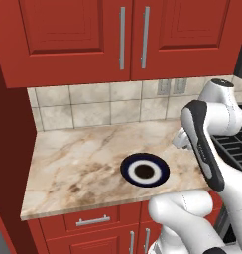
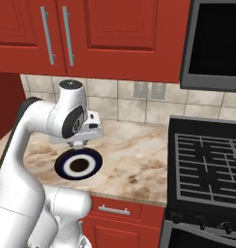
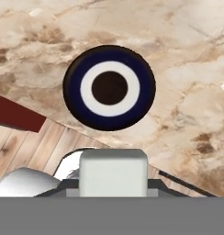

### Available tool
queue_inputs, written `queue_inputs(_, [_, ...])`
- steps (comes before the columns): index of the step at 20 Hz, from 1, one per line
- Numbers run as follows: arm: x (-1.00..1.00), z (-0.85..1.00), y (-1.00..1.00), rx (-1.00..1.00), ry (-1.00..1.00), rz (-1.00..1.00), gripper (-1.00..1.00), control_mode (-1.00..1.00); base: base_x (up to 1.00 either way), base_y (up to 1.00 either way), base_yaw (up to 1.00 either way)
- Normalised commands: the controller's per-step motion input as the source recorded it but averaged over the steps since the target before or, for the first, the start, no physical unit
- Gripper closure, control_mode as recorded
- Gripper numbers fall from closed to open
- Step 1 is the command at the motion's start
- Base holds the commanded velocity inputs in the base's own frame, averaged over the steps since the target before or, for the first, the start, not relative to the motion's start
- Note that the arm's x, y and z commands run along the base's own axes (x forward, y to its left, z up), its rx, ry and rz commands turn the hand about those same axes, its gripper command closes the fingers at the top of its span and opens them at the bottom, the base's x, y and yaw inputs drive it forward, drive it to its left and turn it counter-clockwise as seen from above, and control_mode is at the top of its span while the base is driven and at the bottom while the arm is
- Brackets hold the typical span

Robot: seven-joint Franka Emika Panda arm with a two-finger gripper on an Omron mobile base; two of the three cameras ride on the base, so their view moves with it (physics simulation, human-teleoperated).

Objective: Pick up the marshmallow and place it in the cup of hot chocolate on the dining counter.

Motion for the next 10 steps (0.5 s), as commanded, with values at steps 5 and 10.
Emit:
queue_inputs(5, [-0.18,0.4,0.05,0.0,0.0,0.06,1.0,-1.0,0.0,0.0,0.0])
queue_inputs(10, [-0.09,0.23,0.27,0.0,-0.02,0.0,1.0,-1.0,0.0,0.0,0.0])
